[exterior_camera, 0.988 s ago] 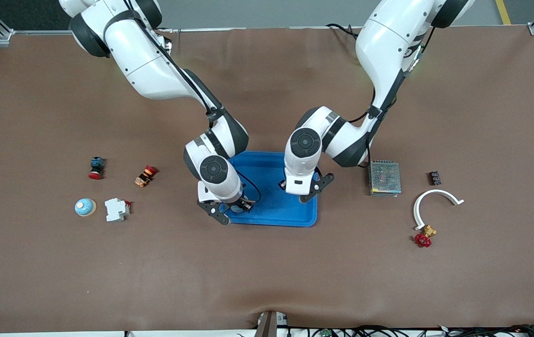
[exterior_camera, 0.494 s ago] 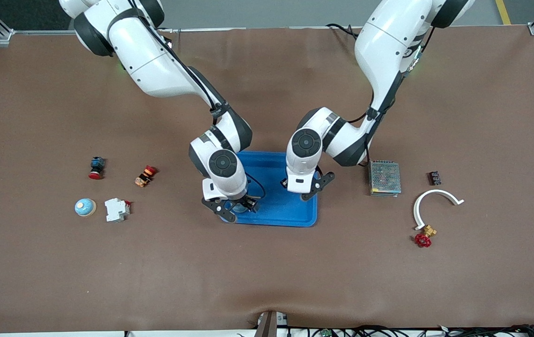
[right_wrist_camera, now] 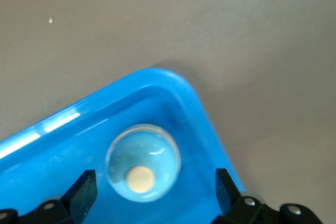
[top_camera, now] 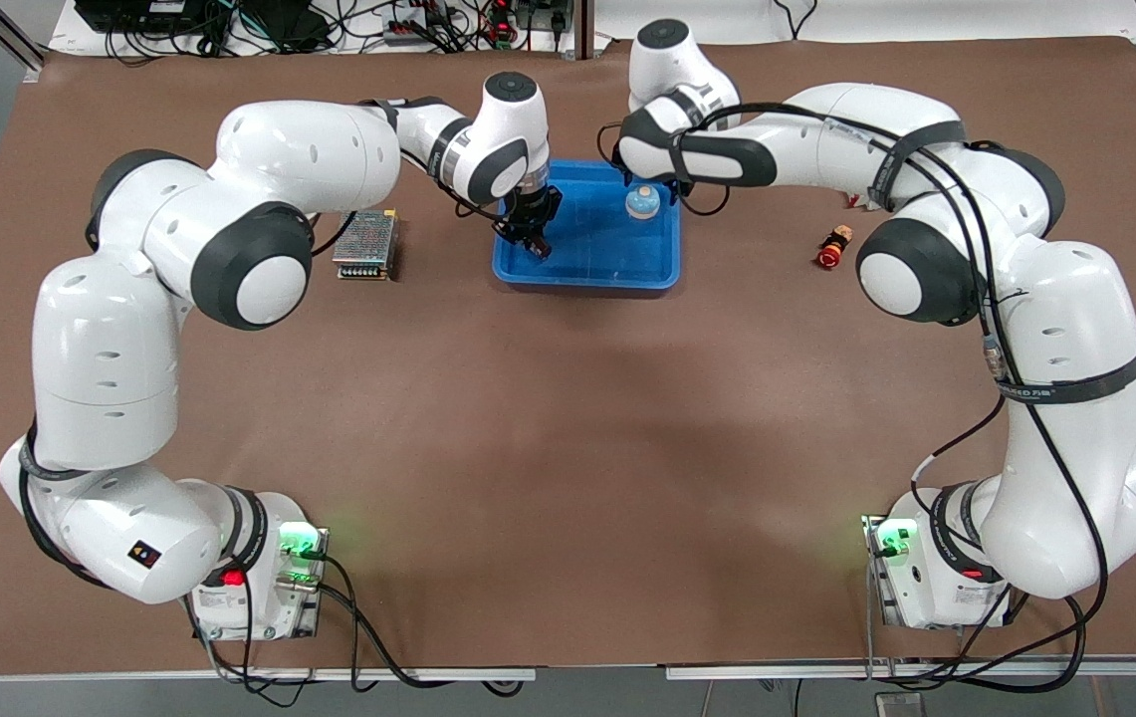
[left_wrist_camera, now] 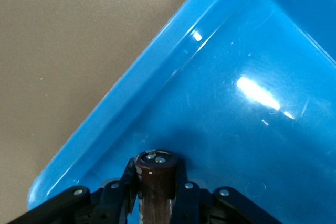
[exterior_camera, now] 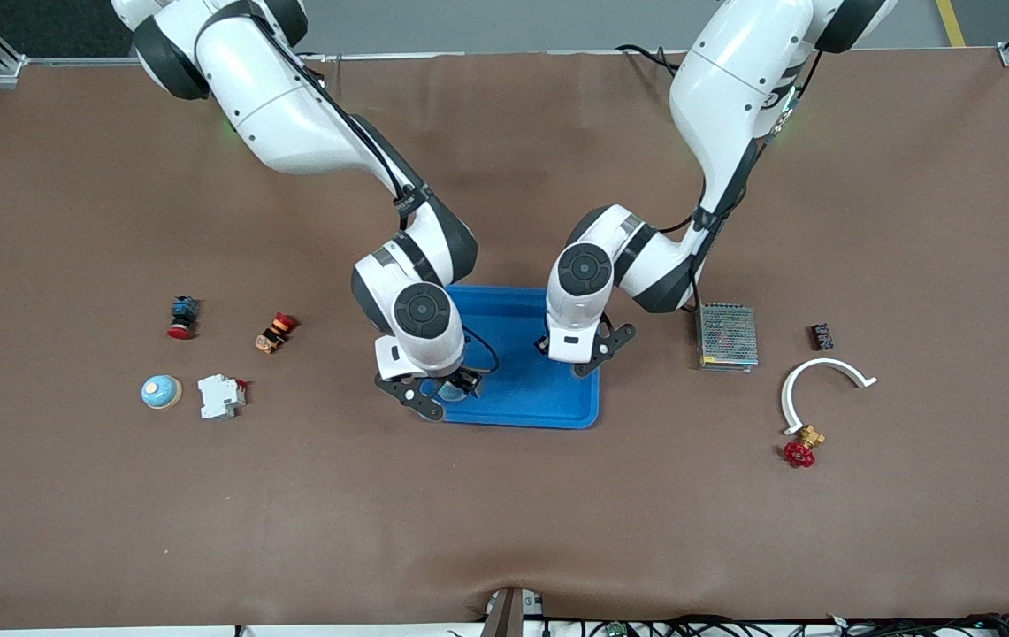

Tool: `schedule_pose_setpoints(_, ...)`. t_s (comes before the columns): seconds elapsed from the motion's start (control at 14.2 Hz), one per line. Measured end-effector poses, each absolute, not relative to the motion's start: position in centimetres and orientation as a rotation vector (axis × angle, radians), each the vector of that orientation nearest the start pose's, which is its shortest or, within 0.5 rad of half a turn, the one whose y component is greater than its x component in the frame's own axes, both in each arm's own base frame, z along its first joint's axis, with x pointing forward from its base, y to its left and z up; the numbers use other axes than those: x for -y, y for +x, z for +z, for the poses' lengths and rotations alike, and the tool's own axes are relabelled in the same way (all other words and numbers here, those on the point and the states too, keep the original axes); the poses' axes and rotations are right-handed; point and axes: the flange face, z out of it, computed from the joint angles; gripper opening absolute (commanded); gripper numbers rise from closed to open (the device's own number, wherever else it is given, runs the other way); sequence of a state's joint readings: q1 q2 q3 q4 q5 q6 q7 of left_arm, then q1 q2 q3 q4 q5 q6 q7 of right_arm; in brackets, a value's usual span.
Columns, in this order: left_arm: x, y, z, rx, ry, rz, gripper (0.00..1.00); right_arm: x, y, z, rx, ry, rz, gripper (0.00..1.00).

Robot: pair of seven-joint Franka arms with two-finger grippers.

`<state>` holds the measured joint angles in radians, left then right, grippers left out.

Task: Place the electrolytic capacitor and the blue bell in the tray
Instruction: 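Release the bell with the right gripper while the left gripper releases the capacitor, then reach the right gripper to the second bell while the left reaches the capacitor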

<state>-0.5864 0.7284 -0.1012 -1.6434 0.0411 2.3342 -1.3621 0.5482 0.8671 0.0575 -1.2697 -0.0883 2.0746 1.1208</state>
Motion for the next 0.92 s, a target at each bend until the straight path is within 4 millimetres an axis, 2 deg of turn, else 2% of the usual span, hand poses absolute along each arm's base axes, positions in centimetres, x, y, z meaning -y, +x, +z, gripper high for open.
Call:
schedule_pose_setpoints(0.07,42.7,53.3,18.7,1.029,-2.958,0.078,0.00,-40.0,62.6,23.8,-0.713,-3.146,0.051,1.00)
schedule_pose_setpoints(0.14,42.7,53.3,18.7,1.029,-2.958,0.077,0.23,-38.7,63.5,25.1,-0.653,-3.167,0.067,1.00)
schedule_pose_setpoints(0.21,42.7,53.3,18.7,1.028,-2.958,0.077,0.40,-37.2,64.4,26.6,-0.595,-3.177,0.065,1.00)
schedule_pose_setpoints(0.35,42.6,53.3,18.7,1.016,-2.960,0.072,0.86,-33.6,66.0,29.9,-0.471,-3.200,0.068,1.00)
schedule_pose_setpoints(0.42,42.6,53.3,18.7,1.010,-2.960,0.067,1.00,-31.7,66.6,31.2,-0.420,-3.217,0.093,1.00)
schedule_pose_setpoints(0.56,42.6,53.3,18.8,1.007,-2.962,0.063,1.00,-27.3,68.1,33.0,-0.312,-3.237,0.105,1.00)
schedule_pose_setpoints(0.64,42.7,53.4,19.0,1.008,-2.964,0.060,1.00,-24.4,69.2,33.6,-0.240,-3.248,0.102,1.00)
schedule_pose_setpoints(0.78,42.7,53.7,20.1,1.009,-2.971,0.045,1.00,-17.3,71.3,34.0,-0.085,-3.255,0.115,1.00)
schedule_pose_setpoints(0.92,42.5,54.6,22.8,1.008,-2.968,0.023,1.00,-10.6,72.6,34.2,0.037,-3.244,0.132,1.00)
